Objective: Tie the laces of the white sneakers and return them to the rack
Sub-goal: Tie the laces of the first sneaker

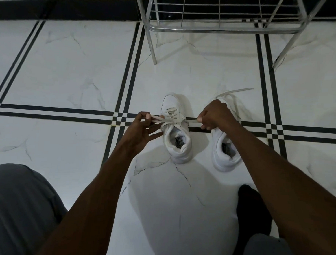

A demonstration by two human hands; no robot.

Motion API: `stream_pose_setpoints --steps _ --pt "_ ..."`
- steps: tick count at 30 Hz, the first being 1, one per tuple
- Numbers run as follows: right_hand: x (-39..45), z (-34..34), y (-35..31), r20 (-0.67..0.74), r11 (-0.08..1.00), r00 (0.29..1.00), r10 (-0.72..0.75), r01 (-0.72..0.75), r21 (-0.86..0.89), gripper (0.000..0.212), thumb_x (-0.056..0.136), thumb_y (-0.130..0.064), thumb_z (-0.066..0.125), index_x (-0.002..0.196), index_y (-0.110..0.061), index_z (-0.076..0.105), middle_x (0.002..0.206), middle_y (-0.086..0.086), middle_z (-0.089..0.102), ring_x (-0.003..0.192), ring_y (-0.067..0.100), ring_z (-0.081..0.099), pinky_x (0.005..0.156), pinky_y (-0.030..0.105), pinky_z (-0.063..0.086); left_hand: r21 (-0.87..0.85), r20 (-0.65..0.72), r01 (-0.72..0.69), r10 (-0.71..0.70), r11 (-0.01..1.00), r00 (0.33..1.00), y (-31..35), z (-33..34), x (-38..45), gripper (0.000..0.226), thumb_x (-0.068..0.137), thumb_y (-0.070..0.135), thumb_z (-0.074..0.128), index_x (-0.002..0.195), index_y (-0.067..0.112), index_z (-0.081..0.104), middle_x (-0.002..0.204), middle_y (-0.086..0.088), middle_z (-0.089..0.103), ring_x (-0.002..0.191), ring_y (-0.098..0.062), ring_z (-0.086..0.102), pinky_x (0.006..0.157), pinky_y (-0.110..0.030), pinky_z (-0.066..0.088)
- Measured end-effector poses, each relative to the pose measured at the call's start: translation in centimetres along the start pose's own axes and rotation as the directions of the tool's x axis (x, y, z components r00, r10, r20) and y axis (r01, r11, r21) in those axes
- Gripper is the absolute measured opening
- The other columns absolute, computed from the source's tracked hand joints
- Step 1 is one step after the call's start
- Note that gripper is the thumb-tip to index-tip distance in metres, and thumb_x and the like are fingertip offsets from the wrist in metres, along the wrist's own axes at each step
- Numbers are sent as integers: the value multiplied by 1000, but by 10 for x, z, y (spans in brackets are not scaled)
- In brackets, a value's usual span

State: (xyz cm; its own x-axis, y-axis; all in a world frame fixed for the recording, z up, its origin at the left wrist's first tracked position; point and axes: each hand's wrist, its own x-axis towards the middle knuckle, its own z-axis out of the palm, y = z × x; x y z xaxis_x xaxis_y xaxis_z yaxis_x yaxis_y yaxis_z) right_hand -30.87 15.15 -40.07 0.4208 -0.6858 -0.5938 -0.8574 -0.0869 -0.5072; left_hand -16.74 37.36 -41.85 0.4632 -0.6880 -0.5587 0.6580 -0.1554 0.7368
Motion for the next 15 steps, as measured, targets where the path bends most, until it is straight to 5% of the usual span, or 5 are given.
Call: stream_pose_setpoints --steps 11,15 --pt "5 10 -4 46 998 999 18 -21 54 18 76 -8 77 93 -2 75 70 12 78 67 27 78 77 44 65 -154 -47 4 -11 988 999 -1 3 -7 30 108 6 40 82 15 52 100 -12 78 103 -33 75 95 -62 54" --pt "9 8 3 50 999 998 27 -28 21 12 75 -3 71 88 -2 74 74 15 78 67 28 78 77 42 65 -28 -119 -29 25 999 993 2 9 -7 24 108 9 45 86 13 54 97 -15 76 102 -33 72 94 -59 58"
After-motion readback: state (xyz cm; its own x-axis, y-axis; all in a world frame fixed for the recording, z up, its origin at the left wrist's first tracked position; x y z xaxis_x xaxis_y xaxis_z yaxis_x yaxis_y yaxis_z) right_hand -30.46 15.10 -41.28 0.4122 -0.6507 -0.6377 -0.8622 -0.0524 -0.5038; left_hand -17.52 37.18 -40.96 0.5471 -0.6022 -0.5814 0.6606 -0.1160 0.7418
